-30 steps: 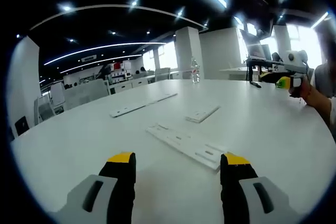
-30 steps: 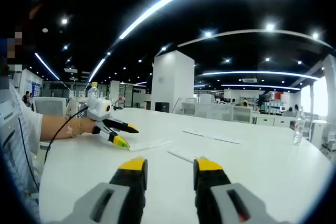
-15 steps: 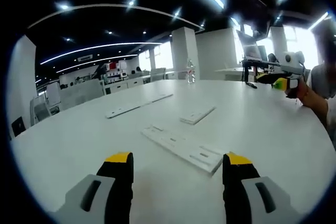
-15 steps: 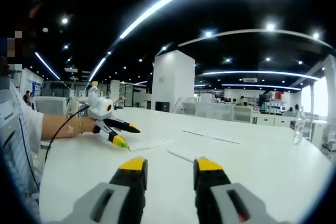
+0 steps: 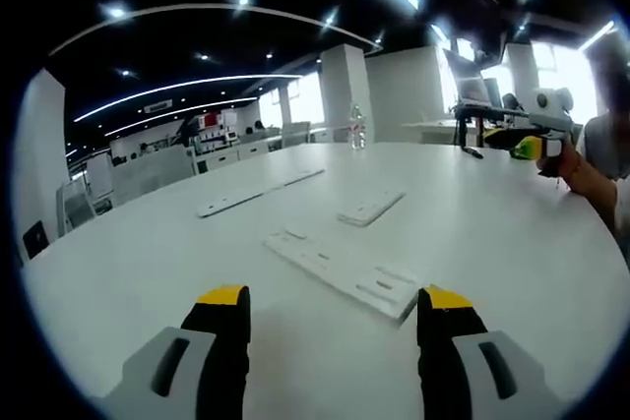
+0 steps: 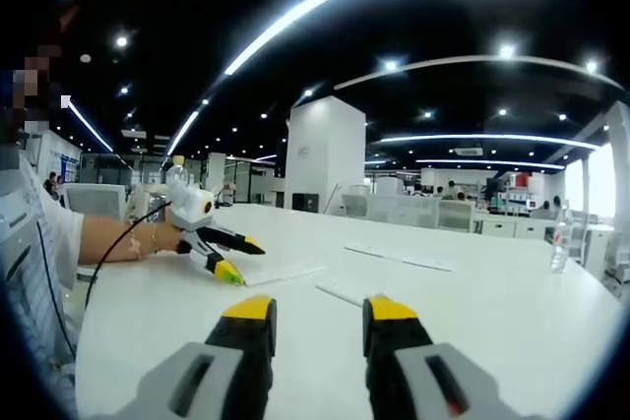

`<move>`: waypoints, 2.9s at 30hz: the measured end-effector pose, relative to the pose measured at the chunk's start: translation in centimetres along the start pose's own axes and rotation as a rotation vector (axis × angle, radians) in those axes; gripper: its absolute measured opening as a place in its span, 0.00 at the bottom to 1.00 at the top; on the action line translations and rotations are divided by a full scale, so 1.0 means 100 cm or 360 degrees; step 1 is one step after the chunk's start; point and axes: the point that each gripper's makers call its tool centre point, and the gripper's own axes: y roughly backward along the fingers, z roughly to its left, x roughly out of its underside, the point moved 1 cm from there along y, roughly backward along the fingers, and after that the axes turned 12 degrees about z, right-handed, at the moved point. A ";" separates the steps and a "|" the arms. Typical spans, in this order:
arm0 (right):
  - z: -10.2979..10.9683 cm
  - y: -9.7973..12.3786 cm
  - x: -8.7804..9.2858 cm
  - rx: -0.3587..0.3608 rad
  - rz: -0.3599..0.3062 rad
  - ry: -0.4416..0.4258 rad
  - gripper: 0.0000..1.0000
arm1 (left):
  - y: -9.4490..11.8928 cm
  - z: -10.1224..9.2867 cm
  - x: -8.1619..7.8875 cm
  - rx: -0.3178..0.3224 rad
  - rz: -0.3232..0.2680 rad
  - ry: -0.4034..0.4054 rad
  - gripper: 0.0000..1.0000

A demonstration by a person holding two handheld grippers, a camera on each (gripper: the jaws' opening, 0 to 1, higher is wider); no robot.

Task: Locate the socket holder cover, grip the socket holder cover, clip it into the socket holder slot.

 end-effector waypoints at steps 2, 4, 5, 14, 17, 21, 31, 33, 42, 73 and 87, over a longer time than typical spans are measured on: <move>0.000 0.000 0.000 0.0000 -0.0001 0.0002 0.36 | -0.001 0.001 0.001 -0.0010 0.0009 -0.0007 0.69; 0.000 0.000 0.000 0.0001 -0.0003 0.0001 0.36 | -0.001 0.002 0.001 -0.0013 0.0012 -0.0005 0.69; 0.000 0.001 0.000 0.0002 -0.0005 0.0001 0.36 | -0.001 0.002 0.001 -0.0015 0.0011 -0.0007 0.68; 0.000 0.002 -0.001 0.0002 -0.0014 0.0000 0.36 | -0.003 0.005 -0.002 -0.0048 0.0012 -0.0030 0.68; 0.001 0.002 -0.002 0.0000 -0.0014 0.0005 0.36 | -0.004 0.006 -0.004 -0.0057 0.0011 -0.0044 0.68; 0.001 0.002 -0.002 0.0000 -0.0019 0.0001 0.36 | -0.005 0.006 -0.005 -0.0057 0.0013 -0.0053 0.68; 0.002 0.003 -0.003 -0.0003 -0.0022 0.0005 0.36 | -0.006 0.010 -0.006 -0.0075 0.0007 -0.0064 0.67; 0.003 0.003 -0.003 -0.0004 -0.0021 0.0007 0.36 | -0.006 0.012 -0.006 -0.0076 0.0005 -0.0056 0.68; 0.002 0.002 -0.003 -0.0001 -0.0021 0.0006 0.36 | -0.008 0.016 -0.007 -0.0097 0.0013 -0.0070 0.68; 0.003 0.000 0.000 -0.0023 0.0005 -0.0012 0.36 | -0.018 0.035 -0.012 -0.0142 0.0019 -0.0081 0.66; 0.002 -0.003 0.001 -0.0024 0.0020 -0.0011 0.36 | -0.019 0.042 -0.017 -0.0154 -0.0007 -0.0071 0.64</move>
